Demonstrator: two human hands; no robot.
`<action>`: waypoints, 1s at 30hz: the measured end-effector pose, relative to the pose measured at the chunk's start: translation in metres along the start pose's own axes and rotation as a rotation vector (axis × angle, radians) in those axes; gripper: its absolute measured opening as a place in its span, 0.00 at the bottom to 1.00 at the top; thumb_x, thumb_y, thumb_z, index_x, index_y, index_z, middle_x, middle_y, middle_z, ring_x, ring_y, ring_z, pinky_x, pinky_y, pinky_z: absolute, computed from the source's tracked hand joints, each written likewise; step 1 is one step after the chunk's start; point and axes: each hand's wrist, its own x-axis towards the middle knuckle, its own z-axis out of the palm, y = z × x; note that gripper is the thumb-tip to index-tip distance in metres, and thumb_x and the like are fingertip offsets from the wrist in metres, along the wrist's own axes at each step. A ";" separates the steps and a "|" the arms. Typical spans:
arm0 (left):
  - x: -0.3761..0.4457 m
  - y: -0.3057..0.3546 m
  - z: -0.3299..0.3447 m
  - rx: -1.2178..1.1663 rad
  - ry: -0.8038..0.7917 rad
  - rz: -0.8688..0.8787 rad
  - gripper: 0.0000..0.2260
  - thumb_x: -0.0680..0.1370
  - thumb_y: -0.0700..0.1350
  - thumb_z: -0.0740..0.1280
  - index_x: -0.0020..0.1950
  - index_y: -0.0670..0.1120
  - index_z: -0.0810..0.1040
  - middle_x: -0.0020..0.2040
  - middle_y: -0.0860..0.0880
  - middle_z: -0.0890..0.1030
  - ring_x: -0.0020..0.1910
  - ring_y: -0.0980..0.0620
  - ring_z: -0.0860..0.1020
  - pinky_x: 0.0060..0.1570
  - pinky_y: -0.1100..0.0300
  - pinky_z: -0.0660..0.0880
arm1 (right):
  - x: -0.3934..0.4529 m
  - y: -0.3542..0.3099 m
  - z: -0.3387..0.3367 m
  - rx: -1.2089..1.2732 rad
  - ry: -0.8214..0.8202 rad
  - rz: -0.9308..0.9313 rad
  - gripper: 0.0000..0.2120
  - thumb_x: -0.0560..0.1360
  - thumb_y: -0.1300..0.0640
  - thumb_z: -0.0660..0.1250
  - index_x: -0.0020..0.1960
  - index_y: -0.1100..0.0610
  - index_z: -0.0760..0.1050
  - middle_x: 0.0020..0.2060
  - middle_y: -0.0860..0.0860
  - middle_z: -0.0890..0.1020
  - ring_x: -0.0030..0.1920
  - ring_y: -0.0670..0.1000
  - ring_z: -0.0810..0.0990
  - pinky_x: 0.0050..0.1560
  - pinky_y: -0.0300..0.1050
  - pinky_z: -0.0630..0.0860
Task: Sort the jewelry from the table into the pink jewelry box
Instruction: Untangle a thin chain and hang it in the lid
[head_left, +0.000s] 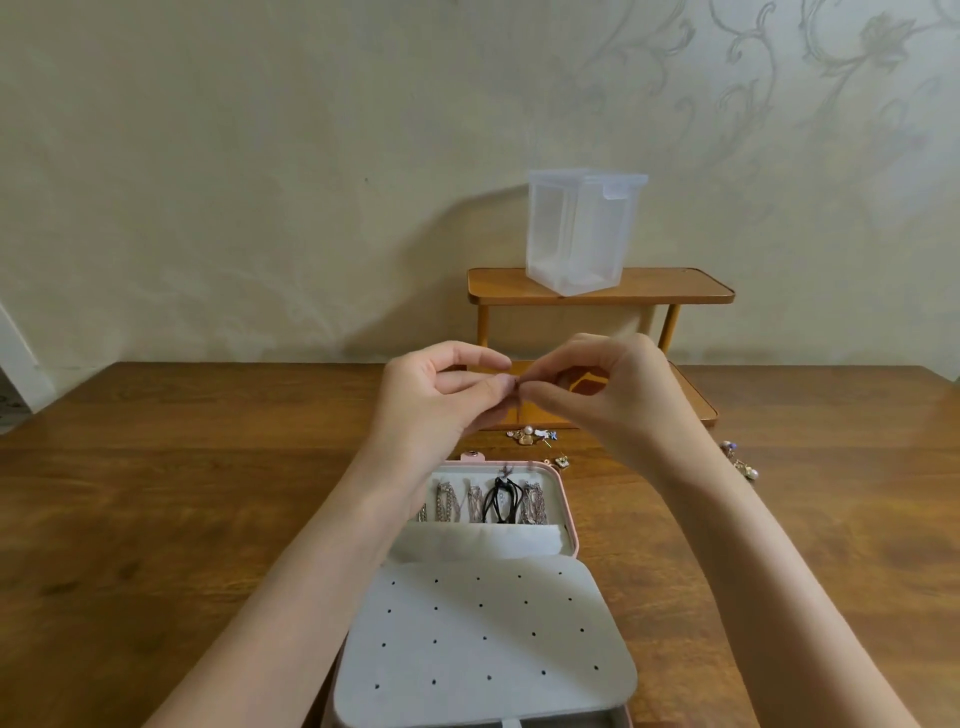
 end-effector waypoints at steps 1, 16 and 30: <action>0.000 0.000 0.001 0.008 0.015 0.006 0.05 0.73 0.34 0.69 0.44 0.43 0.80 0.37 0.46 0.85 0.37 0.53 0.83 0.39 0.65 0.79 | 0.000 -0.001 0.001 -0.014 0.022 0.004 0.01 0.69 0.57 0.73 0.40 0.52 0.82 0.36 0.44 0.81 0.37 0.45 0.78 0.38 0.33 0.76; -0.008 0.005 0.003 0.306 -0.035 0.106 0.05 0.71 0.39 0.73 0.42 0.49 0.82 0.35 0.50 0.85 0.39 0.52 0.84 0.46 0.44 0.80 | -0.005 -0.006 -0.008 0.271 -0.127 0.197 0.06 0.72 0.64 0.68 0.36 0.60 0.79 0.27 0.49 0.75 0.28 0.42 0.68 0.30 0.32 0.65; -0.011 0.004 0.007 0.471 -0.079 0.223 0.02 0.71 0.40 0.73 0.40 0.47 0.82 0.36 0.49 0.83 0.35 0.55 0.81 0.38 0.67 0.79 | -0.006 -0.005 -0.009 0.523 -0.077 0.287 0.10 0.71 0.71 0.65 0.34 0.60 0.74 0.34 0.61 0.75 0.28 0.47 0.71 0.30 0.36 0.69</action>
